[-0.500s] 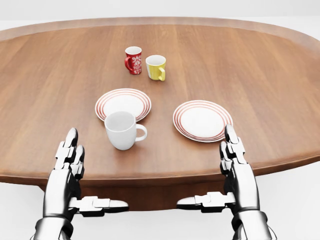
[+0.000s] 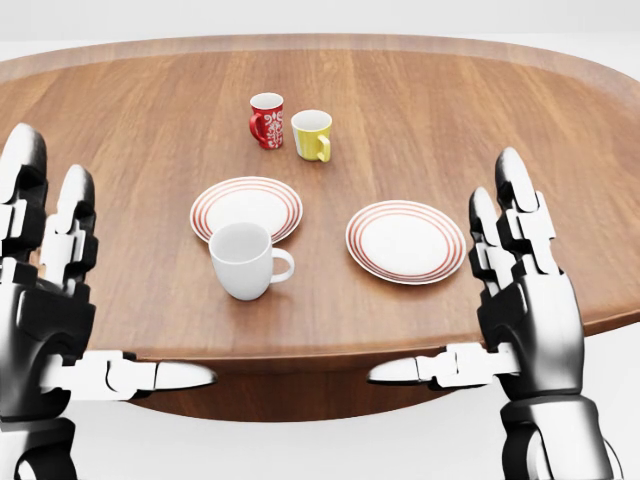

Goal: Put the white mug on the left plate.

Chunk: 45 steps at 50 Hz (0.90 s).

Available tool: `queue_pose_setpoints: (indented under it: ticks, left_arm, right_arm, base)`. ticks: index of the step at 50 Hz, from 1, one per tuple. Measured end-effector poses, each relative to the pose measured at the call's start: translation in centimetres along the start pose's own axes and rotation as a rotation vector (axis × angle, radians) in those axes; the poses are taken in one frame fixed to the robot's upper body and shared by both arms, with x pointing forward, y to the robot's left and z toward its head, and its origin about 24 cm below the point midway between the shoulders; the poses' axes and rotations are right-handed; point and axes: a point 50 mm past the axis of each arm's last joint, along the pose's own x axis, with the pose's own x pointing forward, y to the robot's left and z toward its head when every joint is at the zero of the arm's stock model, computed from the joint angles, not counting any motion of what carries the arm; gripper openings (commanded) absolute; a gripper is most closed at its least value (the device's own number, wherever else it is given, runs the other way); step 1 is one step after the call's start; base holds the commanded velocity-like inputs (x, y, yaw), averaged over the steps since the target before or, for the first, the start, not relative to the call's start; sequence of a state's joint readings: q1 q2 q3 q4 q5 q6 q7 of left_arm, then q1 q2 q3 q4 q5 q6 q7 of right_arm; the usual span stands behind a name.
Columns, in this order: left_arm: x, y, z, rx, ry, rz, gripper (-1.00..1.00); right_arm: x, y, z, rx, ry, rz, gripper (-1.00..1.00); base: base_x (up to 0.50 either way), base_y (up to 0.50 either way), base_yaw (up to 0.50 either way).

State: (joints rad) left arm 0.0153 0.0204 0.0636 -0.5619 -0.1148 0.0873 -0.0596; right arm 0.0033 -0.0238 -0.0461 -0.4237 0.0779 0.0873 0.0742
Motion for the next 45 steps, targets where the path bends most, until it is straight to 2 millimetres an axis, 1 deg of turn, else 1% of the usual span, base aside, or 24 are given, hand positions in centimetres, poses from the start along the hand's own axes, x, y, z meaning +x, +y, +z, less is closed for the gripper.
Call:
queue_pose_setpoints:
  ticks: [4,9,19,31,39,41,45]
  left_arm:
    - [0.0,0.0,1.2,-0.006,-0.05,-0.005,1.0]
    - [-0.1,0.0,2.2,-0.014,-0.096,-0.008,1.0]
    - [-0.2,0.0,3.5,-0.03,-0.153,-0.012,1.0]
    - [-0.2,0.1,4.0,-0.037,-0.173,-0.015,1.0]
    - [-0.3,0.1,4.0,-0.037,-0.174,-0.019,1.0]
    - [-0.3,0.1,4.0,-0.036,-0.173,-0.02,1.0]
    - [-0.3,0.1,4.0,-0.033,-0.173,-0.019,1.0]
  right_arm:
    - [0.0,0.1,1.3,0.008,-0.056,0.007,1.0]
    - [-0.1,0.2,2.2,0.015,-0.096,0.014,1.0]
    - [-0.2,0.1,3.3,0.029,-0.146,0.012,1.0]
    - [-0.3,0.2,3.8,0.046,-0.167,0.023,1.0]
    - [-0.3,0.1,3.6,0.057,-0.16,0.02,1.0]
    - [-0.3,0.1,3.6,0.059,-0.157,0.02,1.0]
    - [-0.3,0.1,3.4,0.067,-0.15,0.018,1.0]
  base:
    - [0.0,0.0,0.0]
    - [0.0,0.04,0.0]
    - [0.0,0.48,0.0]
    - [0.0,0.5,0.0]
    - [0.0,0.5,0.0]
    - [0.0,0.41,0.0]
    - [0.0,0.01,0.0]
